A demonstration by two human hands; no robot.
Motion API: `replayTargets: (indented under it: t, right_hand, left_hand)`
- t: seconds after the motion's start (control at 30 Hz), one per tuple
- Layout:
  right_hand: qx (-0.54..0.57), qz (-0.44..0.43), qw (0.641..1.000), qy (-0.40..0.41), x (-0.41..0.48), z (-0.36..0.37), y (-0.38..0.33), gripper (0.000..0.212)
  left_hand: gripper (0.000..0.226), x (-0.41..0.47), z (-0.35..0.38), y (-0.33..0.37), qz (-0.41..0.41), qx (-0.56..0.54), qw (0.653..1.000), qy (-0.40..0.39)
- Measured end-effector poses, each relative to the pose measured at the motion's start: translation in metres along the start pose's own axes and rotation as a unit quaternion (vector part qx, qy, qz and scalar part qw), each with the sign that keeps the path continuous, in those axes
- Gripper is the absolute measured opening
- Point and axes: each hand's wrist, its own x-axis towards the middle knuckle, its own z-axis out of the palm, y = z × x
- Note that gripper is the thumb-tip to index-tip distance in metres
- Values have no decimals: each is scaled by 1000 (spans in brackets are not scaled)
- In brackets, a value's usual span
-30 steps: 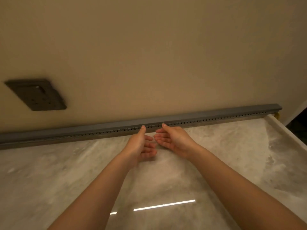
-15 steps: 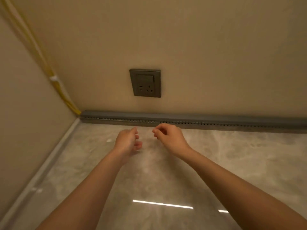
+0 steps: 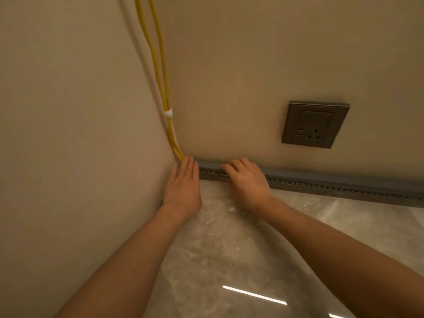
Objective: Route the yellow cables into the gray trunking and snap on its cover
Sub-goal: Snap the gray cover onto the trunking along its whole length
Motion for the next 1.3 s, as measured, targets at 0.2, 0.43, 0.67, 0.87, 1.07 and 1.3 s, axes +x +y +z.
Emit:
replayTargets:
  t: [0.2,0.43,0.67,0.87,1.07,1.3]
  right_hand:
    - [-86,-76,991,62,19,25,7,30]
    - [-84,-123,983,111,23,33,19,25]
    - [-72,-143,979,130,24,36,24,26]
    - [-41,-174,973,144,26,43,29,25]
    - [-61,-230,955,178,28,46,34,21]
    - [36,-289,952,92,22,34,37,30]
  left_hand:
    - [75,9,21,-17,13,61,998,10]
    - [75,19,22,-15,-2,142,990,22]
    - [72,26,20,-19,8,188,982,0]
    - [76,19,24,-14,1,-62,996,59]
    - [78,8,41,37,-85,-440,886,119]
    - [57,19,15,78,-151,-879,453,-2]
